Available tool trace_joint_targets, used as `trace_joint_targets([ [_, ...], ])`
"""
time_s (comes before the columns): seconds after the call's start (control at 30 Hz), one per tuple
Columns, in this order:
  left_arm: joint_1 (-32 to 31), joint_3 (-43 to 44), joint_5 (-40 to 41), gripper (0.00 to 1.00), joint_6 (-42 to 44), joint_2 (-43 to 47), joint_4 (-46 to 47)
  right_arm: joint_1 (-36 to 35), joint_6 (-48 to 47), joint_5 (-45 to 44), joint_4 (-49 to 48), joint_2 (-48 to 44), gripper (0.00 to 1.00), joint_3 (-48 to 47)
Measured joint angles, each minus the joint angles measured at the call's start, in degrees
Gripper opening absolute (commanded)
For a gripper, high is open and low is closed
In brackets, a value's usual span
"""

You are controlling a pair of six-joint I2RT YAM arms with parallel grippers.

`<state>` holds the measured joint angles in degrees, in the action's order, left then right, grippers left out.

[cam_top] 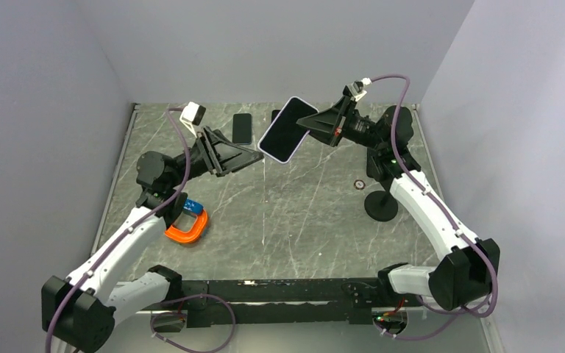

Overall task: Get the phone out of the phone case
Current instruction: Remove the phone case from the phone.

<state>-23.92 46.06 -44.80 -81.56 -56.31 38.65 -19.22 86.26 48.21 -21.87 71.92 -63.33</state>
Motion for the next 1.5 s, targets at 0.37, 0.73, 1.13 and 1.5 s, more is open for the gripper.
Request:
trace_joint_targets([
  [0.37, 0.13, 3.63, -3.26, 0.20, -3.61, -7.13, 7.06, 0.55, 4.74, 5.70, -7.48, 2.64, 0.00, -0.33],
  [0.73, 0.24, 4.90, -6.19, 0.38, -4.57, -8.57, 9.55, 0.92, 8.35, 8.07, -12.11, 4.37, 0.00, -1.05],
  [1.13, -0.76, 7.13, -7.63, 0.00, -0.92, -8.55, 8.57, 1.07, 8.55, 9.51, -10.99, 4.48, 0.00, -3.72],
  [1.5, -1.51, 11.04, -11.08, 0.00, -1.44, -12.33, 20.02, 0.52, 15.56, 10.80, -20.33, 5.49, 0.00, -5.86],
])
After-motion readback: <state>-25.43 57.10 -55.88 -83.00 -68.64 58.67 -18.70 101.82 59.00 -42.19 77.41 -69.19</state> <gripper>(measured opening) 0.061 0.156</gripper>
